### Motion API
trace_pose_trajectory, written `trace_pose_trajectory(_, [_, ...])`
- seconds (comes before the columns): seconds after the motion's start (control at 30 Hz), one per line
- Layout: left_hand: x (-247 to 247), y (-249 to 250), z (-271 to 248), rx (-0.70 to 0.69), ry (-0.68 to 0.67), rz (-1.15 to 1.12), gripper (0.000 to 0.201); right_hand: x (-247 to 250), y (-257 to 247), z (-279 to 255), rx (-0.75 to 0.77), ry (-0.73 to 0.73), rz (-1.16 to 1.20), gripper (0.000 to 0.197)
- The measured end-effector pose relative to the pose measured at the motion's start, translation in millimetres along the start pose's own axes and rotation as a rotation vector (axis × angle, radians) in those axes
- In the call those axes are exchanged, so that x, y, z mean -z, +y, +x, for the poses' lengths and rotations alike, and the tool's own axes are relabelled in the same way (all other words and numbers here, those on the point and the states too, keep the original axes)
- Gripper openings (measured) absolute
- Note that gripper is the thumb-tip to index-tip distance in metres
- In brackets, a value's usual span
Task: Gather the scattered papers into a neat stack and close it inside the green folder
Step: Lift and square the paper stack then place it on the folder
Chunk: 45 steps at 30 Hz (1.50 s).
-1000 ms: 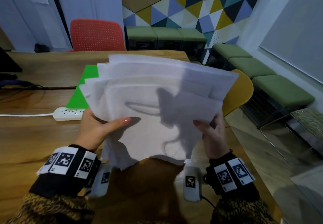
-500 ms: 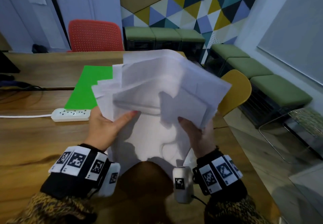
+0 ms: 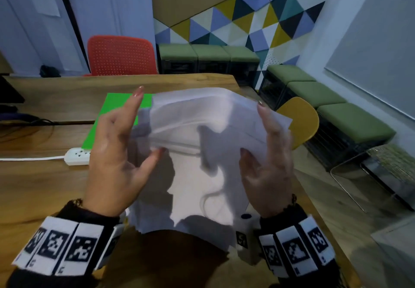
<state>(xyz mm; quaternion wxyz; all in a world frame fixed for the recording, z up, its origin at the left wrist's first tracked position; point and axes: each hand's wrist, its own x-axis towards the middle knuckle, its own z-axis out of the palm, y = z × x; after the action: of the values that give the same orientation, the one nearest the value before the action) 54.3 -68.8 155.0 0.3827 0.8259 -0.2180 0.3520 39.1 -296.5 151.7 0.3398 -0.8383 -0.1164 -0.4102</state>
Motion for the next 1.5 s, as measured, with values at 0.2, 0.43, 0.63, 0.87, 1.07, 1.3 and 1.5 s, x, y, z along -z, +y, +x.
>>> trace_pose_trajectory(0.2, [5, 2, -4, 0.003, 0.069, -0.020, 0.095, 4, 1, 11, 0.142, 0.043, 0.059, 0.057])
trace_pose_trajectory(0.43, [10, 9, -8, -0.057, -0.074, 0.108, 0.069, 15, -5, 2, 0.009, 0.038, -0.060, 0.064])
trace_pose_trajectory(0.63, [13, 18, 2, 0.061, -0.160, 0.131, 0.064, 18, -3, 0, 0.029, 0.040, -0.106, 0.052])
trace_pose_trajectory(0.87, [14, 8, 2, 0.052, -0.127, 0.091, 0.057, 23, 4, -4, 0.013, -0.058, -0.108, 0.051])
trace_pose_trajectory(1.07, [14, 5, 2, 0.118, -0.169, -0.152, 0.062, 34, 6, 2, -0.002, -0.148, 0.164, 0.044])
trace_pose_trajectory(1.3, [3, -4, -26, 0.627, -0.332, -0.657, 0.110, 26, 40, -28, -0.626, -0.234, 0.670, 0.122])
trace_pose_trajectory(1.5, [-13, 3, -21, 0.717, -0.223, -0.667, 0.029, 12, 39, -29, -0.611, -0.244, 0.830, 0.022])
